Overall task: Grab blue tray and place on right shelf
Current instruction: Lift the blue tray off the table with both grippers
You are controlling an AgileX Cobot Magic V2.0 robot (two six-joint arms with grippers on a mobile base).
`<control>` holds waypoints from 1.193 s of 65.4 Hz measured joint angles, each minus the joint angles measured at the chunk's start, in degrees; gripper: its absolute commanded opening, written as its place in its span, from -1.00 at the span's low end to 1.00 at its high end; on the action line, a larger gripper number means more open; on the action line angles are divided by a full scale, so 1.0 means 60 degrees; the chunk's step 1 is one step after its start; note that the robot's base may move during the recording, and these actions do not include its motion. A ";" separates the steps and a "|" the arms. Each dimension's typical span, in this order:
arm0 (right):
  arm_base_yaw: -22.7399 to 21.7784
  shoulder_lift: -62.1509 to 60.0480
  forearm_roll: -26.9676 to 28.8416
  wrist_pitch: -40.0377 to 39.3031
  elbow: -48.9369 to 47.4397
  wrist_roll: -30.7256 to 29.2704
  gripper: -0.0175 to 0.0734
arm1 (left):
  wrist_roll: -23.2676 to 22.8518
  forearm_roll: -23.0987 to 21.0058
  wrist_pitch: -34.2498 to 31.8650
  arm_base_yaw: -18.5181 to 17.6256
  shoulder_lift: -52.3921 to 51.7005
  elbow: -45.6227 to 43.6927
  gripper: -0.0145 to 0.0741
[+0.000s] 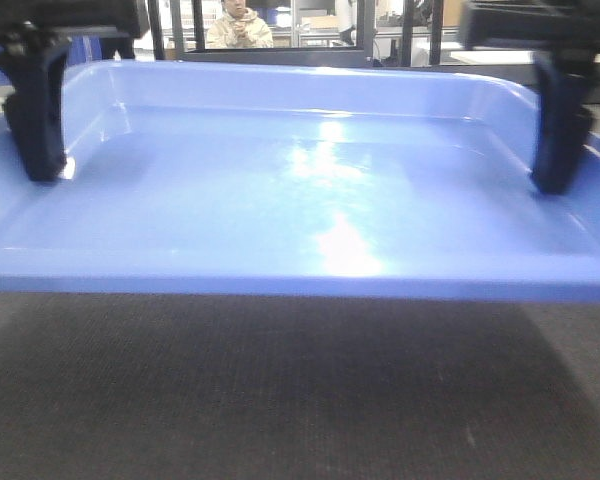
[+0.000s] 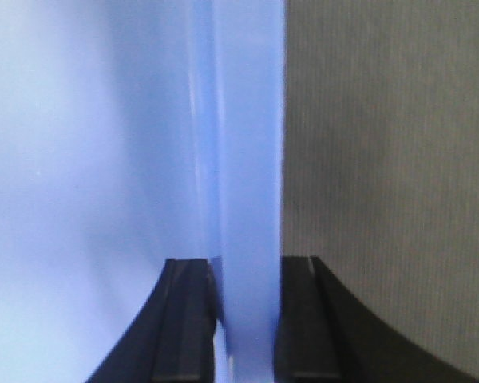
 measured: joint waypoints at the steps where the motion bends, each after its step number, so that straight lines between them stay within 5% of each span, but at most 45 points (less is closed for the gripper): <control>1: 0.0093 -0.0168 -0.0027 0.0000 0.0144 0.0066 -0.13 | -0.0043 0.0021 0.0050 -0.0089 -0.0046 0.0000 -0.67; 22: 0.0690 -0.1921 -0.0297 0.0533 0.1217 0.1066 -0.13 | -0.1317 -0.0091 -0.0131 -0.1571 -0.0876 0.1291 -0.67; 78: 0.1353 -0.2078 -0.0436 0.0116 0.1682 0.1683 -0.13 | -0.1385 -0.0648 -0.0557 -0.1108 -0.1800 0.2159 -0.67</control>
